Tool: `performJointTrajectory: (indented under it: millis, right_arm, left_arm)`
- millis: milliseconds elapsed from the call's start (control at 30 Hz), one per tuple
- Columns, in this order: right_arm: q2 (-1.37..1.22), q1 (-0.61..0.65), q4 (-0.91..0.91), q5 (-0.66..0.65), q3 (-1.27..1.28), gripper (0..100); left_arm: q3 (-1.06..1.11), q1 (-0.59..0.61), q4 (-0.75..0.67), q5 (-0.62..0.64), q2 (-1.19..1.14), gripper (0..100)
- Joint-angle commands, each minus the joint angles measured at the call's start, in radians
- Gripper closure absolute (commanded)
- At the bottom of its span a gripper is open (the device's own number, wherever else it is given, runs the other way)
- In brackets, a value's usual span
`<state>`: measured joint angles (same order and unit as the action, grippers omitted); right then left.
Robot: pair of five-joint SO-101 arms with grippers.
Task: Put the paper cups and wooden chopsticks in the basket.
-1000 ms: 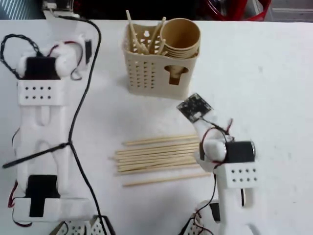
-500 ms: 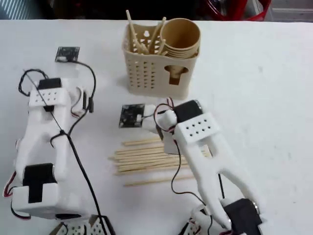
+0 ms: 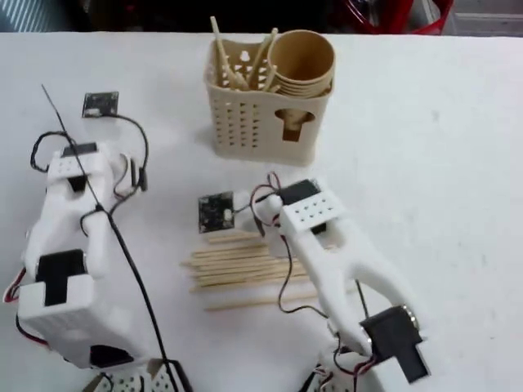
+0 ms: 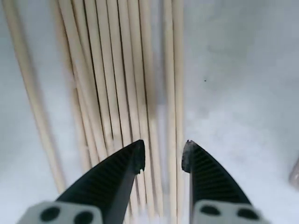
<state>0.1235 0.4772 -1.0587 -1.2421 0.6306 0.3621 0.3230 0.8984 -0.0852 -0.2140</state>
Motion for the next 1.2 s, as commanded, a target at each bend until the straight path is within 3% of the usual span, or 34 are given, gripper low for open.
performJointTrajectory:
  millis: [0,200,433,633,733,867,967,1167]
  right_arm:
    - [-0.027,-0.027,0.082,-0.008,0.009,87.1]
    - [-0.079,-0.082,0.176,0.011,0.002,96.0]
    - [-0.087,-0.077,0.234,0.126,0.006,96.0]
    - [-0.088,-0.076,0.119,-0.049,0.025,89.1]
    - [-0.088,-0.084,0.177,0.015,0.023,86.5]
    - [-0.088,-0.084,0.275,0.115,0.023,92.6]
    - [-0.087,-0.084,0.282,0.155,0.020,98.6]
    - [-0.087,-0.082,0.277,0.189,0.025,98.1]
  left_arm:
    - [-0.078,-0.008,-0.015,0.014,-0.021,80]
    - [-0.094,-0.013,-0.014,0.014,-0.047,80]
    - [-0.094,-0.013,-0.014,0.014,-0.047,80]
    - [-0.094,-0.013,-0.014,0.014,-0.047,80]
    - [-0.094,-0.013,-0.012,0.014,-0.047,80]
    - [-0.094,-0.015,-0.012,0.014,-0.047,80]
    - [-0.092,-0.015,-0.012,0.014,-0.047,80]
    - [-0.089,-0.015,-0.012,0.014,-0.047,80]
